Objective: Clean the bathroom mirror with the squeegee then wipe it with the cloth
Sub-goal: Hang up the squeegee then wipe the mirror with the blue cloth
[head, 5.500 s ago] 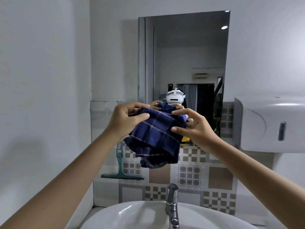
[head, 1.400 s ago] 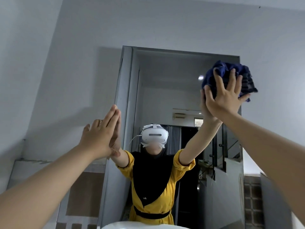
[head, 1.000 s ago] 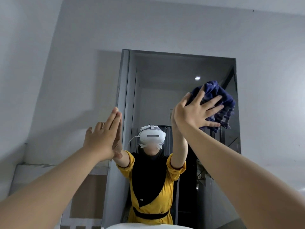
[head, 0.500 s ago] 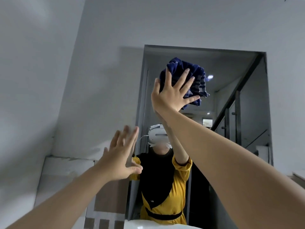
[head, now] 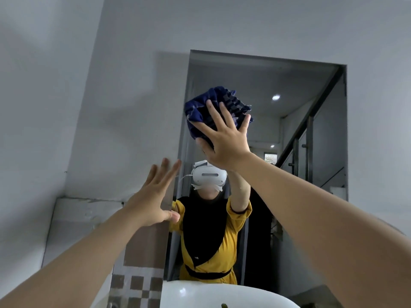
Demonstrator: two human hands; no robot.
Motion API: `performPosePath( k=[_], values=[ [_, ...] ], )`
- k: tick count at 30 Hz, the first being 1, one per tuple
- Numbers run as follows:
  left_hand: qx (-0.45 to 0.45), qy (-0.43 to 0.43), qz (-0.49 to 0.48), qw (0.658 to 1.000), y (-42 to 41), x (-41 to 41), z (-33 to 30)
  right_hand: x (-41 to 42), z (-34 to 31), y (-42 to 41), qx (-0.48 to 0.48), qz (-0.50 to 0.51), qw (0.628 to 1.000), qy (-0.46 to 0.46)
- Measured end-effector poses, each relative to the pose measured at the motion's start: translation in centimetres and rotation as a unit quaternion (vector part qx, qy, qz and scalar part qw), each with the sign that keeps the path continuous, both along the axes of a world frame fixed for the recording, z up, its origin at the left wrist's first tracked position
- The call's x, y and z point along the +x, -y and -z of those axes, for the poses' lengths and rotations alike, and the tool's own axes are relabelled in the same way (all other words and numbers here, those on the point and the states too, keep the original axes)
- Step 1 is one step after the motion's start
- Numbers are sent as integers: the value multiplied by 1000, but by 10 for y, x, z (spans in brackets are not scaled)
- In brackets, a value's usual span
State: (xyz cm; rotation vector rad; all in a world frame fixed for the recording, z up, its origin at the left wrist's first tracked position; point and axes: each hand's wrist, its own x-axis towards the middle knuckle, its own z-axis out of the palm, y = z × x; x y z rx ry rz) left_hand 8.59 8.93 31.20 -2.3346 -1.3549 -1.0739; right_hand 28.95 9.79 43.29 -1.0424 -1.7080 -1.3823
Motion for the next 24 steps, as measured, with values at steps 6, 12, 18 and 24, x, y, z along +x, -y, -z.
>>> performPosePath(
  k=[6,12,18,24],
  values=[
    [-9,9,11,1000,-2,0,0,61,7,8,4,28,998,-48],
    [2,4,3,1000,-6,-1,-1,130,1,21,20,43,986,-163],
    [21,2,-23,1000,-8,2,1,201,18,29,10,41,953,-300],
    [20,0,-45,999,-10,3,1,201,53,27,16,28,896,-444]
  ],
)
